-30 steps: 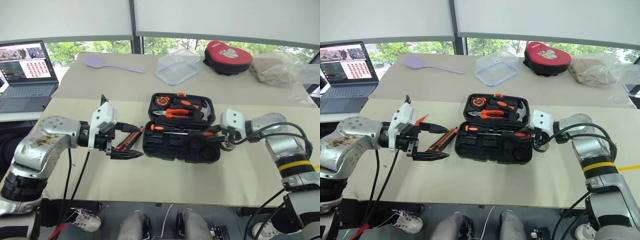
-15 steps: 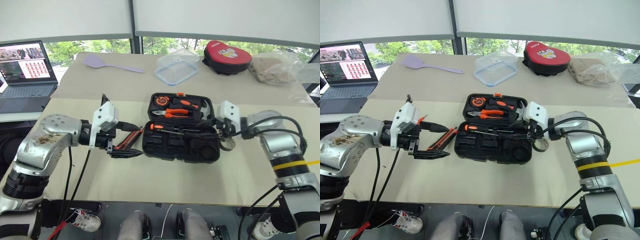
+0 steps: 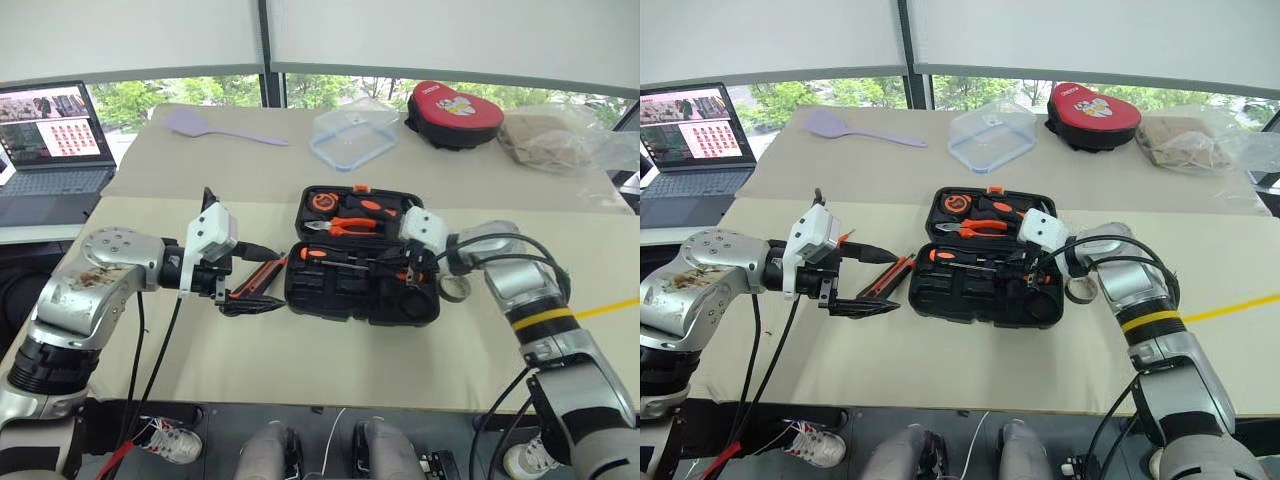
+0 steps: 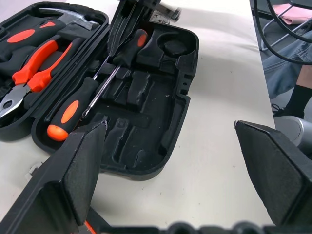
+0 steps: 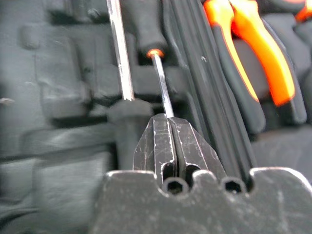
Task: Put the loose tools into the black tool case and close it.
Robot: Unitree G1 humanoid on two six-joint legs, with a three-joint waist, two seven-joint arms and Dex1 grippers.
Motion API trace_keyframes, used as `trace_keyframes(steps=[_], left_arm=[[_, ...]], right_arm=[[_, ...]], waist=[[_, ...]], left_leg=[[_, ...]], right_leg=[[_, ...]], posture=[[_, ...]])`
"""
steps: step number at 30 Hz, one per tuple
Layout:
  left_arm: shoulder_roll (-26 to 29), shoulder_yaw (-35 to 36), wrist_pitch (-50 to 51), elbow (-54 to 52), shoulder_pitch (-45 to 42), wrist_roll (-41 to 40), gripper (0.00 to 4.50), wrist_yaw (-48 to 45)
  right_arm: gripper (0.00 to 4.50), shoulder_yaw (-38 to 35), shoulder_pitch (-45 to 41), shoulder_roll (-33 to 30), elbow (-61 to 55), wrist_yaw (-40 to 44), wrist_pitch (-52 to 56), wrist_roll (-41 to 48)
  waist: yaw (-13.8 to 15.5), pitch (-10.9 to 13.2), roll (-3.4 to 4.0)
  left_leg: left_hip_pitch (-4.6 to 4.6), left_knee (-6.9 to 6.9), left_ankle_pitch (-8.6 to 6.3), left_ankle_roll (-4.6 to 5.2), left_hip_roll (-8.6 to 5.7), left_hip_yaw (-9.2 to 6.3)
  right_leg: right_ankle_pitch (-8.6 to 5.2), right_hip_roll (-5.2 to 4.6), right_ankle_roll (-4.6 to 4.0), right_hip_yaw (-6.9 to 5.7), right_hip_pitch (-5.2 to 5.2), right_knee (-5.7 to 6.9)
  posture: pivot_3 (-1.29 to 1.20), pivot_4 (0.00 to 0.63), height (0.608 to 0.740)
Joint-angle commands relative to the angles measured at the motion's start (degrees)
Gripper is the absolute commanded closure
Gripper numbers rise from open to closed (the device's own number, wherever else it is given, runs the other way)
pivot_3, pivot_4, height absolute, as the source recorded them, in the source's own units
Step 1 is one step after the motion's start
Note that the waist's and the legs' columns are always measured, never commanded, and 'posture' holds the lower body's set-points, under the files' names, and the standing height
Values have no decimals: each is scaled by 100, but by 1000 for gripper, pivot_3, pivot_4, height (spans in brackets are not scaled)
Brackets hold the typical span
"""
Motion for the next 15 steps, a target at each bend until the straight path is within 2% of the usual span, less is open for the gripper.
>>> trace_keyframes(steps=[1, 9, 15], left_arm=[[67, 138, -62, -147, -56, -19, 0, 27], [83, 169, -86, -146, 33, -7, 0, 80], [33, 134, -127, -88, -2, 23, 0, 104]], right_arm=[[4460, 137, 144, 5, -140, 149, -7, -101], [4460, -339, -31, 74, -636, 35, 476, 340], [4460, -429, -114, 41, -807, 48, 824, 492]], waist=[[-3, 0, 0], [-7, 0, 0], [1, 0, 1]], left_leg=[[1, 0, 0, 0, 0, 0], [-2, -2, 0, -1, 1, 0], [-6, -1, 0, 0, 0, 1]], right_leg=[[0, 0, 0, 0, 1, 0], [-1, 1, -1, 0, -4, 1], [0, 1, -1, 1, -8, 2]], posture=[[0, 150, 731], [0, 150, 731], [0, 150, 731]])
